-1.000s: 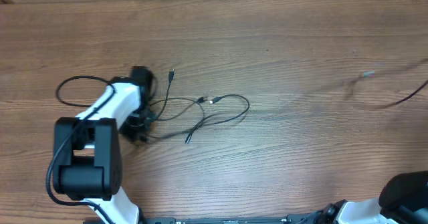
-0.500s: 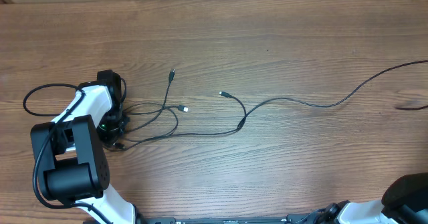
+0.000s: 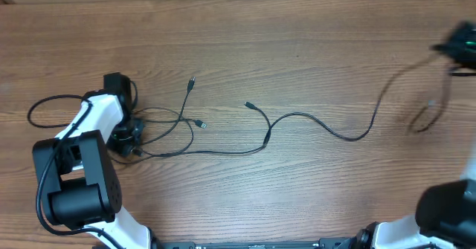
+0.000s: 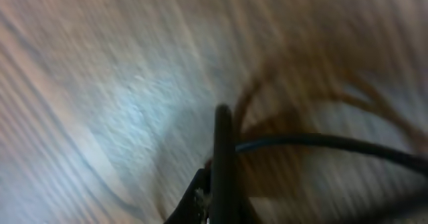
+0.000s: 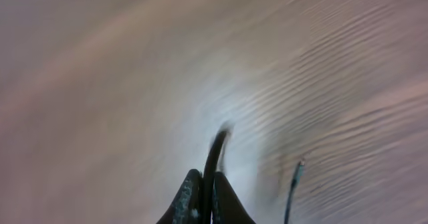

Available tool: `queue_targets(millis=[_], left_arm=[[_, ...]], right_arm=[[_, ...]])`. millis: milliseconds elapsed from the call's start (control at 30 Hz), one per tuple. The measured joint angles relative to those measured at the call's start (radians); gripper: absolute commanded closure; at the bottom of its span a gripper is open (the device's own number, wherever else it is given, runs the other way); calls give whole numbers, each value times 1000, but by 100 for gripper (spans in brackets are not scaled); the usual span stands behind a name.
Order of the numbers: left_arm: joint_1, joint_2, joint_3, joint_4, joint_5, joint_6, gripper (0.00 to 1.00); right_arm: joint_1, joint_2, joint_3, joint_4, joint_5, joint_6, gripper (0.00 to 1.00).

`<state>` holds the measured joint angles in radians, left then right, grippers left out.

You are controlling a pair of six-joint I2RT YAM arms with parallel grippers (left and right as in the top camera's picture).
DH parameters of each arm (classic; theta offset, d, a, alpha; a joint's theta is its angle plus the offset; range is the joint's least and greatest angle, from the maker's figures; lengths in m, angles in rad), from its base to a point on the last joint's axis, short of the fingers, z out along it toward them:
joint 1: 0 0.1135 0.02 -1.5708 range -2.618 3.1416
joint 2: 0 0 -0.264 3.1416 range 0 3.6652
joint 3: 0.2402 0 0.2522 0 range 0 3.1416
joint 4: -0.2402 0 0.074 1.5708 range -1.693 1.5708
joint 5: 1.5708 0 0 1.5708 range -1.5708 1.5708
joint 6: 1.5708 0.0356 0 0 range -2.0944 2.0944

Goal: Untangle cables

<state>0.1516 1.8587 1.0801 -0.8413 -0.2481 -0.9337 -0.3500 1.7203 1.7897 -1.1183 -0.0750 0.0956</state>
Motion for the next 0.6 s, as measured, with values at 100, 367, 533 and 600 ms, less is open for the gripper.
queue_targets(millis=[100, 367, 533, 600], left_arm=[[-26, 0, 2, 1, 5, 2, 94], [-40, -2, 2, 15, 13, 3, 91], [-41, -4, 2, 18, 17, 3, 89], [-41, -4, 2, 20, 21, 4, 89]], right_arm=[[112, 60, -2, -128, -5, -33, 96], [304, 135, -175, -86, -71, -101, 91], [411, 140, -364, 102, -90, -174, 70], [433, 140, -431, 184, -93, -192, 66]])
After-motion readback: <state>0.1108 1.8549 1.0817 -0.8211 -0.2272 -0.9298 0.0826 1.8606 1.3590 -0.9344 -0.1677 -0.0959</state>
